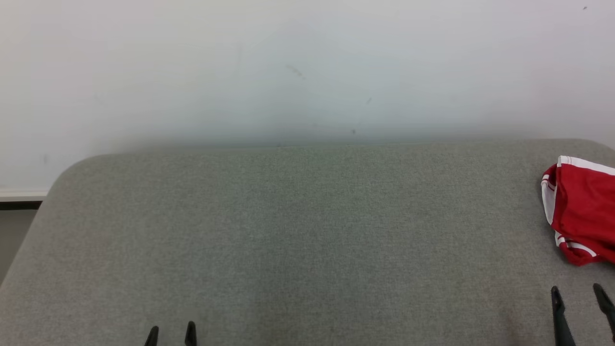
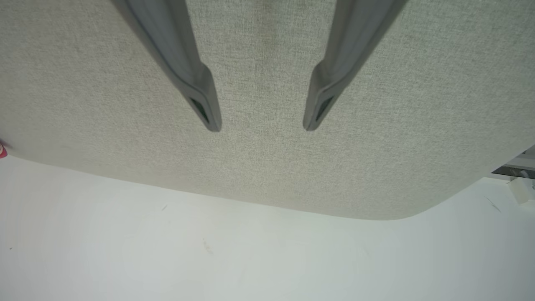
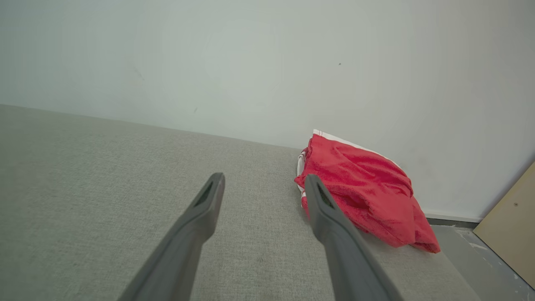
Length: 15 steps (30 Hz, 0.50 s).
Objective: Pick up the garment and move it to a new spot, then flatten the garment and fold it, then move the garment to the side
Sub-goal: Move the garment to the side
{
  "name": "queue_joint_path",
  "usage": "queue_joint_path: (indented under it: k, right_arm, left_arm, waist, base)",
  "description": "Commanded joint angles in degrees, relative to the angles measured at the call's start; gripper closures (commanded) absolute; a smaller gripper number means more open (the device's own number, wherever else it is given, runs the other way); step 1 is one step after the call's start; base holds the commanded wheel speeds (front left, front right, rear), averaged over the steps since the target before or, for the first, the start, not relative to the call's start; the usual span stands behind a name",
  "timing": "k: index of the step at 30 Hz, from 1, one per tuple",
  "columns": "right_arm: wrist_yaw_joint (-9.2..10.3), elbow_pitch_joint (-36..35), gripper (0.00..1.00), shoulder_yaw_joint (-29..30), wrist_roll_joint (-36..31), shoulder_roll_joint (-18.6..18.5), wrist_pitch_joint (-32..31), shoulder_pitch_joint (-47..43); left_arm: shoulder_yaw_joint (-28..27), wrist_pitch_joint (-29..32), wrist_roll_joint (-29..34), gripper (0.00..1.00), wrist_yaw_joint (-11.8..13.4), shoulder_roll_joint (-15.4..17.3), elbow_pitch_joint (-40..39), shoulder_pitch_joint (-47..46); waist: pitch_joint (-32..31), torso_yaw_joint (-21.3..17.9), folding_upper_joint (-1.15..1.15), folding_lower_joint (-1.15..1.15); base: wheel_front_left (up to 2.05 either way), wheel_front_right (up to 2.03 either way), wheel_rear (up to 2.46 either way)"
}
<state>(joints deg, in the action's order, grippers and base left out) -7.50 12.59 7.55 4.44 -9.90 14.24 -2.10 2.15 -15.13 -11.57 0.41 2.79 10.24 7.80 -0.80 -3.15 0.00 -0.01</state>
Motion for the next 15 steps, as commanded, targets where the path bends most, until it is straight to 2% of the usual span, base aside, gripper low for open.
queue_joint_path:
  k: [1, 7, 15]
  right_arm:
    - [0.03, 0.3, 0.00, -0.2, -0.8, 1.0, 0.6, -1.4]
    - [0.04, 0.0, 0.00, -1.6, -0.6, 4.0, 0.9, -3.3]
    - [0.04, 0.6, 0.00, -2.5, -1.2, 5.5, 0.9, -3.4]
  left_arm:
    - [-0.3, 0.0, 0.6, 0.00, 0.5, 0.3, 0.3, 1.1]
    - [-0.2, 0.0, 0.6, 0.00, 0.1, 0.3, 0.5, 2.4]
    - [0.3, 0.0, 0.9, 0.00, -0.8, 0.3, 0.6, 3.2]
  waist:
    - [-0.6, 0.2, 0.00, 0.01]
    - [-1.9, 0.1, 0.00, 0.01]
    - [-2.9, 0.3, 0.00, 0.01]
  base:
    - [0.00, 0.00, 0.00]
    - [0.00, 0.00, 0.00]
    - [0.00, 0.00, 0.00]
